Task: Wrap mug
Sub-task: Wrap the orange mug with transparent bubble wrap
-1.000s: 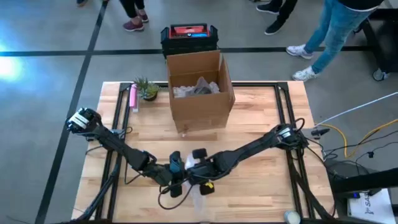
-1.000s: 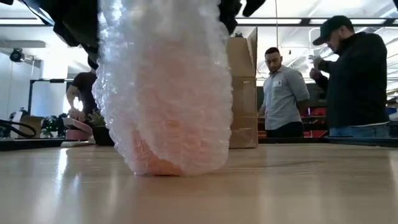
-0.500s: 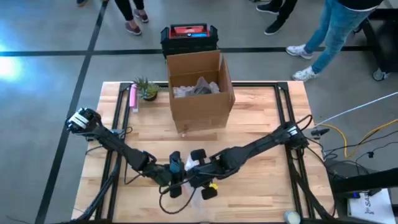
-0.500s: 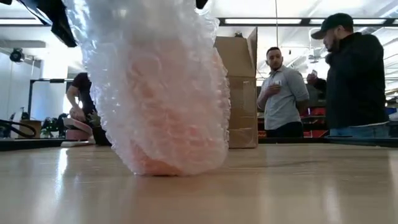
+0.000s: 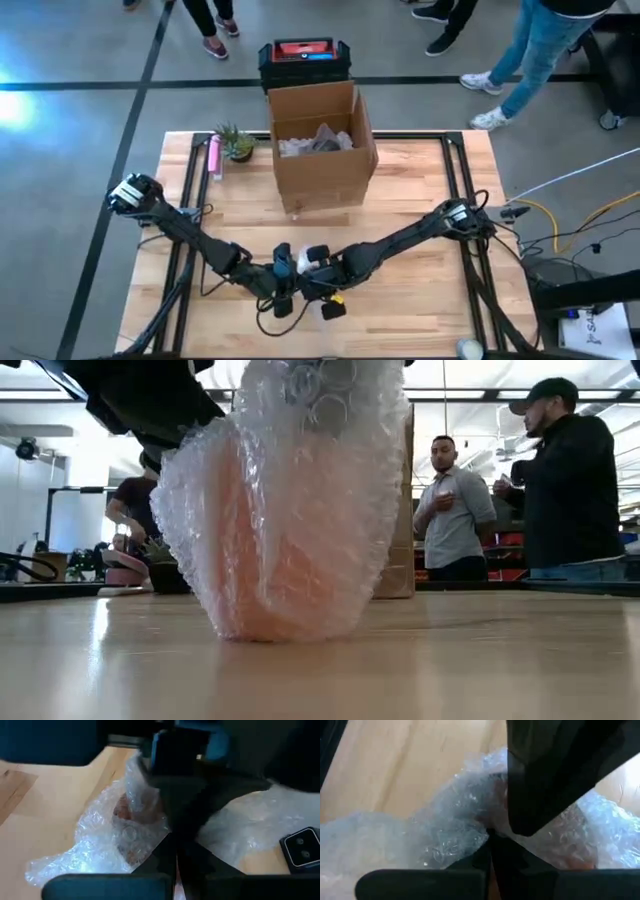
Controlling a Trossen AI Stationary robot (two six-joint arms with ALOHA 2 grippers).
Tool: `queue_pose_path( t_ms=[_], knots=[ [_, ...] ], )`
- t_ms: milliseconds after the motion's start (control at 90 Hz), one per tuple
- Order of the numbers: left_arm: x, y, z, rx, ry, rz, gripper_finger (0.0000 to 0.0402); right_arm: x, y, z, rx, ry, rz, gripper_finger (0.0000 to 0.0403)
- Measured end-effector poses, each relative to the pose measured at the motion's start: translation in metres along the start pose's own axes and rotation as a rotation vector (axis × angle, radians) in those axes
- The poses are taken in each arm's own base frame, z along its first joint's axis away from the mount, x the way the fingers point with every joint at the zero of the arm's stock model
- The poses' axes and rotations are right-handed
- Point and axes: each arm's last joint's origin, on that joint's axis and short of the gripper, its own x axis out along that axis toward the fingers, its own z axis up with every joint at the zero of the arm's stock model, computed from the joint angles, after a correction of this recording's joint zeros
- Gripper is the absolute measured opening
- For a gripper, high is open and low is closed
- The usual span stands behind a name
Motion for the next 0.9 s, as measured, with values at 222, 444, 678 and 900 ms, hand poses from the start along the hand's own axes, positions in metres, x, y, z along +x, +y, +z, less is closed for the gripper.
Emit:
queue_pose_path(
  t_ms=[222,444,678,900],
  knots=[
    [0.000,0.000,0.000,0.003,0.003,-0.004,0.0000,-0.043,0.012,0.015,-0.069,-0.055,-0.005,0.0000],
    [0.000,-0.001,0.000,0.015,0.003,-0.005,0.0000,-0.067,0.014,0.012,-0.068,-0.029,-0.043,0.0000],
    [0.000,-0.001,0.000,0.012,-0.004,-0.008,0.0000,-0.019,0.004,-0.004,-0.017,0.032,-0.077,0.0000],
    [0.000,-0.001,0.000,0.012,-0.003,-0.014,0.0000,0.004,0.005,-0.004,-0.015,-0.015,-0.022,0.0000]
  ],
)
